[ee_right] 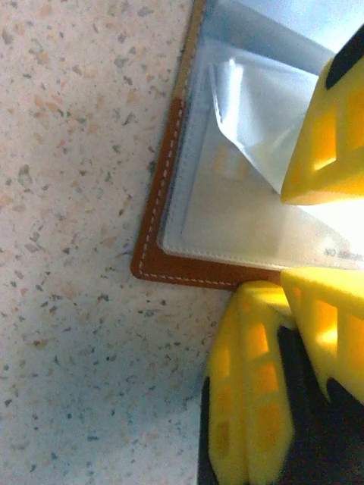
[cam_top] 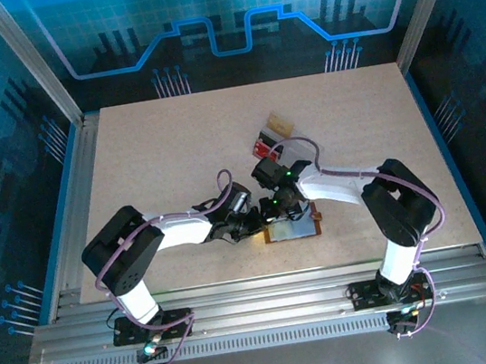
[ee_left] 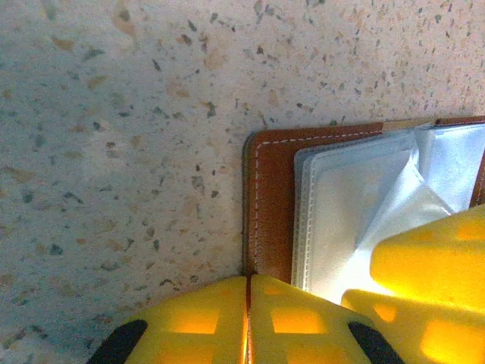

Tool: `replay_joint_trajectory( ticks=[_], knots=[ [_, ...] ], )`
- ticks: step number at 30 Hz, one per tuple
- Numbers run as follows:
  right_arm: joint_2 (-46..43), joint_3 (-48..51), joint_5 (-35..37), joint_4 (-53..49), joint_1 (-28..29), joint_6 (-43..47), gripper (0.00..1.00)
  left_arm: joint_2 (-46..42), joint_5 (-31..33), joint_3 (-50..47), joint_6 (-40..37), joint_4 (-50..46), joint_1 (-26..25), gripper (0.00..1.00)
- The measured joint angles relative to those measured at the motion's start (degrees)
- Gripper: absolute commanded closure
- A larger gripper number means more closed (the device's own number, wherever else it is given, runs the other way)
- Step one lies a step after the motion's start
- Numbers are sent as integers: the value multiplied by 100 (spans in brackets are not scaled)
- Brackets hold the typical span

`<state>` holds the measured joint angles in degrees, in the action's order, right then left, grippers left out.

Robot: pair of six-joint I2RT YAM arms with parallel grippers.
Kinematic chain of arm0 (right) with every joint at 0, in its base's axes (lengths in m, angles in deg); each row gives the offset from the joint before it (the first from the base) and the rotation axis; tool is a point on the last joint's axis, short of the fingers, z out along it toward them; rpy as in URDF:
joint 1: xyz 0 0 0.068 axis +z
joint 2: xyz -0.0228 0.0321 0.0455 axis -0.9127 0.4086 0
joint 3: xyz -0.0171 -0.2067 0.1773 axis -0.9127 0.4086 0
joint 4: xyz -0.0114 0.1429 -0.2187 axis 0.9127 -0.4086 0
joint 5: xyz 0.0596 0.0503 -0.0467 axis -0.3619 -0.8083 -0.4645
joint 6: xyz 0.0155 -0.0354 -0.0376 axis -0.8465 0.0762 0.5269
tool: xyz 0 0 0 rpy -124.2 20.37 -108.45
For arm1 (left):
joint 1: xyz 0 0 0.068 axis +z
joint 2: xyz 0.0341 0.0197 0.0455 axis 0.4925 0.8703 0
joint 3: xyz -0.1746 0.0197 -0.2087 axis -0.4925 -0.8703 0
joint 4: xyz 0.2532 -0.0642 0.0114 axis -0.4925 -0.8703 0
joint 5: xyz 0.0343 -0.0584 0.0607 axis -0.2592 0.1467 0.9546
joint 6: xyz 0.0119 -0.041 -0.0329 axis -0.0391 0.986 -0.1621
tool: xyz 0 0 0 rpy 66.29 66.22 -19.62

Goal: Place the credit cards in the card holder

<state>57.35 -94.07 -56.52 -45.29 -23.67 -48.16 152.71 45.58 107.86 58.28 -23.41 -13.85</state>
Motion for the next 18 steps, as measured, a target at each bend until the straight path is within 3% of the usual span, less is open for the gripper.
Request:
replay_joint_trajectory(
  ticks=[6, 14, 18],
  knots=[
    [-435, 107, -201, -46, -28, 7, 59, 15, -35, -4, 13, 50, 0, 91],
    [-1504, 369, 212, -212, -332, 127, 46, 7, -42, -37, 11, 122, 0, 91],
    [-1244, 752, 90, -22, -643, 129, 47, 2, -42, -37, 7, 120, 0, 91]
  ],
)
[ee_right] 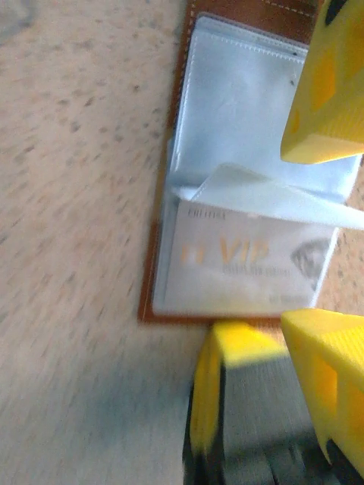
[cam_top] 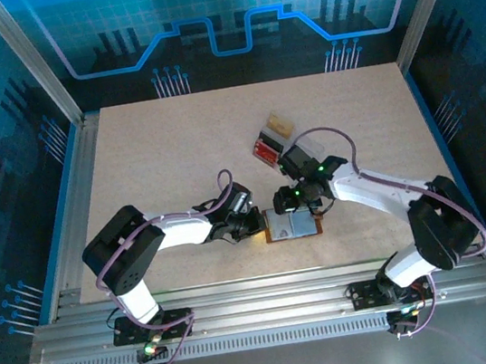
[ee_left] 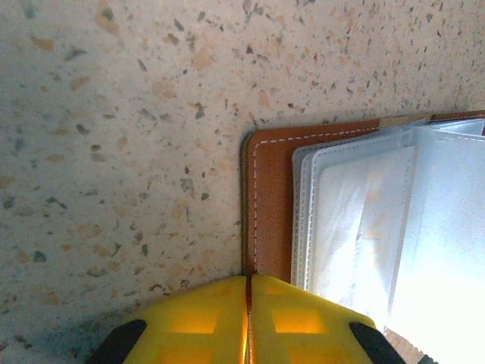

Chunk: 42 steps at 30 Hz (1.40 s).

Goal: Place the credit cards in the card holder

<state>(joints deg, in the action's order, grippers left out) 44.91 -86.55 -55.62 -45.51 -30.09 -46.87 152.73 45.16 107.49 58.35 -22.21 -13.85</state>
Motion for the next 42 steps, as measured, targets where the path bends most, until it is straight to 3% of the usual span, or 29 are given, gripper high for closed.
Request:
replay_joint_trajectory(
  ticks=[4, 8, 15, 22, 31, 42],
  knots=[
    [509, 133, -269, 197, 26, -4, 49, 0, 2, 0, 0, 0, 0, 91],
    [461, 153, -280, 282, 74, -24, 56, 0, 0, 0, 0, 0, 0, 91],
    [420, -186, 636, -369, 505, -111, 72, 2, 0, 2, -13, 0, 0, 91],
    [487, -258, 389, -90, 697, -166, 69, -31, -22, -2, -13, 2, 2, 90],
    [997, -345, -229, 415, 647, -240, 58, -278, -595, -411, 50, 376, 332, 80],
    [1095, -337, -778, 975, 627, -127, 48, -1233, -970, -938, -39, -719, 772, 69]
  ],
)
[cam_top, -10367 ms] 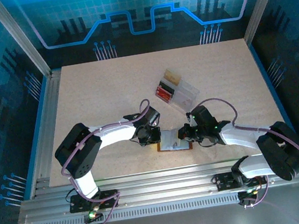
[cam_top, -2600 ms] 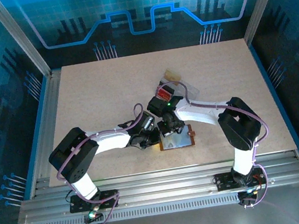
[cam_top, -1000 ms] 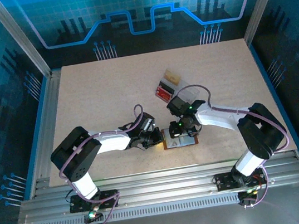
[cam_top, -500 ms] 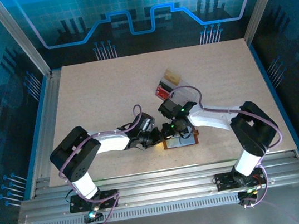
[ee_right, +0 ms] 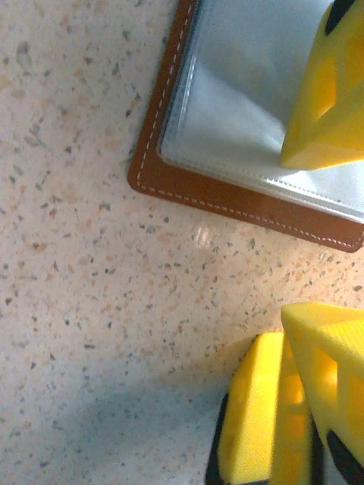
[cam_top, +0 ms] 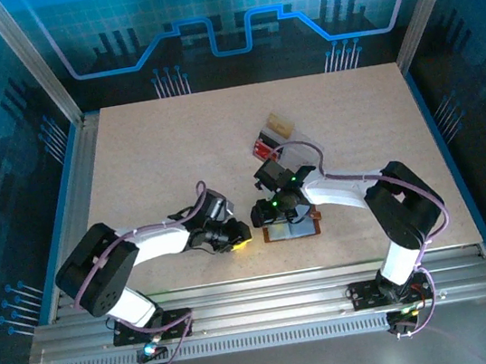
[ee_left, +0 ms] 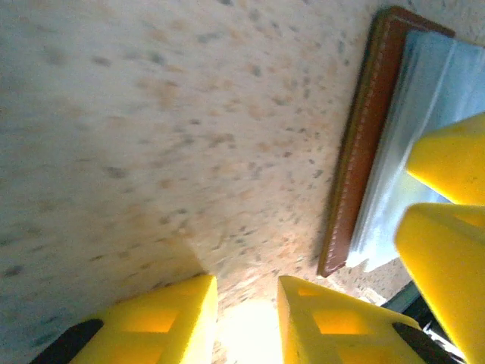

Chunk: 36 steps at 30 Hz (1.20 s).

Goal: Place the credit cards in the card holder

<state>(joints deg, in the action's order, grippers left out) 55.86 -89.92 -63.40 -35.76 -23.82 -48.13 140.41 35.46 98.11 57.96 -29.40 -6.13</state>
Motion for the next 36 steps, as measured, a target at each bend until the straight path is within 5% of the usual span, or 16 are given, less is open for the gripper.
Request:
replay_joint_trajectory(
  ticks=[6, 19, 36],
  knots=[
    [-227, -645, 507, -748, -175, 385, 43, -413, 4, 2, -168, -485, 317, 60],
    [291, -2747, 4291, -2765, -890, 1235, 32, -544, 7, 691, -452, -997, 376, 48],
    [1652, -3226, 5198, -2776, -1113, 1934, 36, -286, 0, 802, -452, -981, 378, 48]
  ],
)
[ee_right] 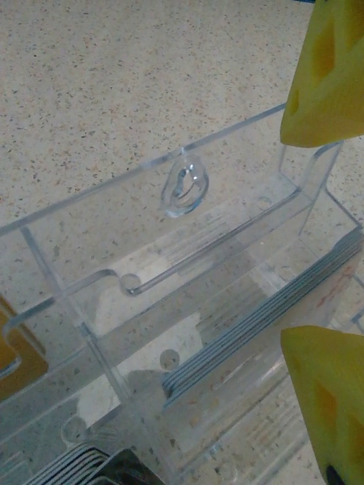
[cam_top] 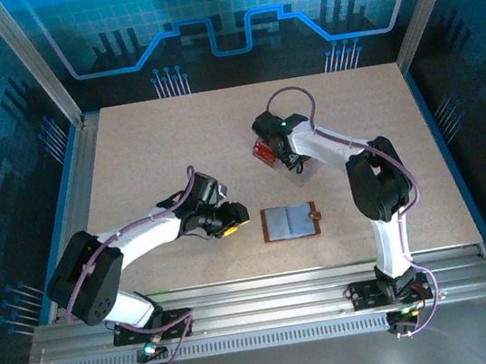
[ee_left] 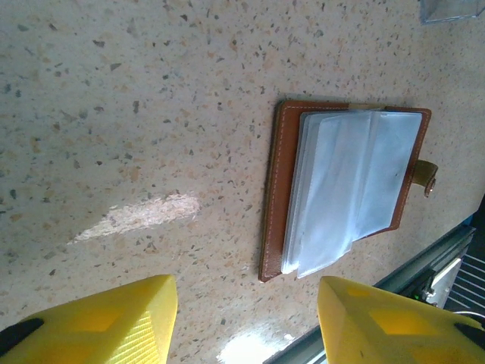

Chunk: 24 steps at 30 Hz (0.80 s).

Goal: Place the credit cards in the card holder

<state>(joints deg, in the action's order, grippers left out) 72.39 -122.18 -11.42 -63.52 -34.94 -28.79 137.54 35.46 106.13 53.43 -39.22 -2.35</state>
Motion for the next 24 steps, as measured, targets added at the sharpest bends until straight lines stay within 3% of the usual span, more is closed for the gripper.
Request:
replay_joint_trajectory(
  ticks=[9, 24],
  knots=[
    [133, -13, 96, 66, 2, 68, 38, 114, 0, 0, 0, 2, 0, 48],
    [219, -50, 424, 98, 2, 199, 62, 177, -17, 0, 4, 55, 0, 48]
  ],
)
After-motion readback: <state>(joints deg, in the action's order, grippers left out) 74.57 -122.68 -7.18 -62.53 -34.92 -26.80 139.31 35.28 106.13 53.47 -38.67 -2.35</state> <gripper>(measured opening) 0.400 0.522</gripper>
